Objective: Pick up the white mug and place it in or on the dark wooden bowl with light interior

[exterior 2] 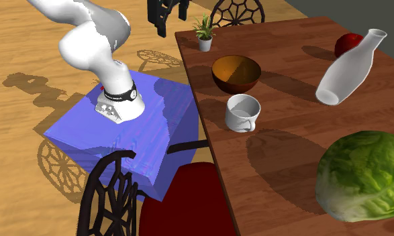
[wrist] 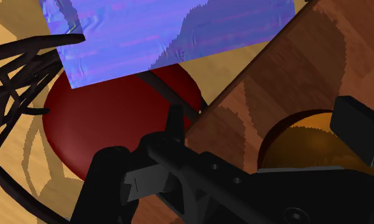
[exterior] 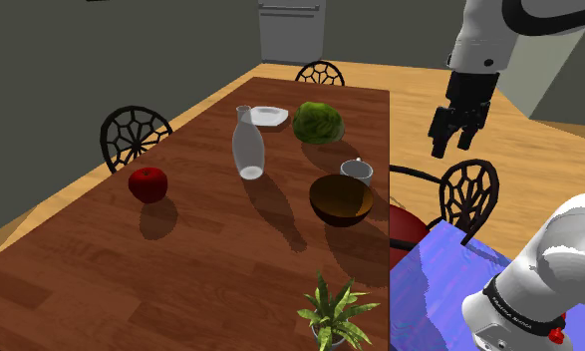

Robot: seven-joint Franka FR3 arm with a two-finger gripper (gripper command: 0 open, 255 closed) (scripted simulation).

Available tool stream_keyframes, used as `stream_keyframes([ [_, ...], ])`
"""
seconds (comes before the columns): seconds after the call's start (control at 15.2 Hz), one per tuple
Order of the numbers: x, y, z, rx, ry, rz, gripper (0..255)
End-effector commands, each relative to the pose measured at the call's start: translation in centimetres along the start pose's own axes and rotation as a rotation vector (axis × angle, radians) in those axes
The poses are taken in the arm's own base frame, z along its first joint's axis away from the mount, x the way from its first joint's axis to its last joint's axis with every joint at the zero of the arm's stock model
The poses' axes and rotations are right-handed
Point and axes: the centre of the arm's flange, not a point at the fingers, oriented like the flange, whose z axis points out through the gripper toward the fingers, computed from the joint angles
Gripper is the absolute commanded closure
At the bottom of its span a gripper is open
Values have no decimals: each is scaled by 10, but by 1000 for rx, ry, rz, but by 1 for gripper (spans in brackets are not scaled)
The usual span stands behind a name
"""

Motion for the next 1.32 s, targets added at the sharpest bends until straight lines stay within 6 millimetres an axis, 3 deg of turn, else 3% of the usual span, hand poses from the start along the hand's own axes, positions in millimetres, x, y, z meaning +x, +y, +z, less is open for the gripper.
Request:
stream_keyframes([
  [0.0,0,0,0,0,0,0,0],
  [1.25,207,-62,120,-96,63,85,0],
])
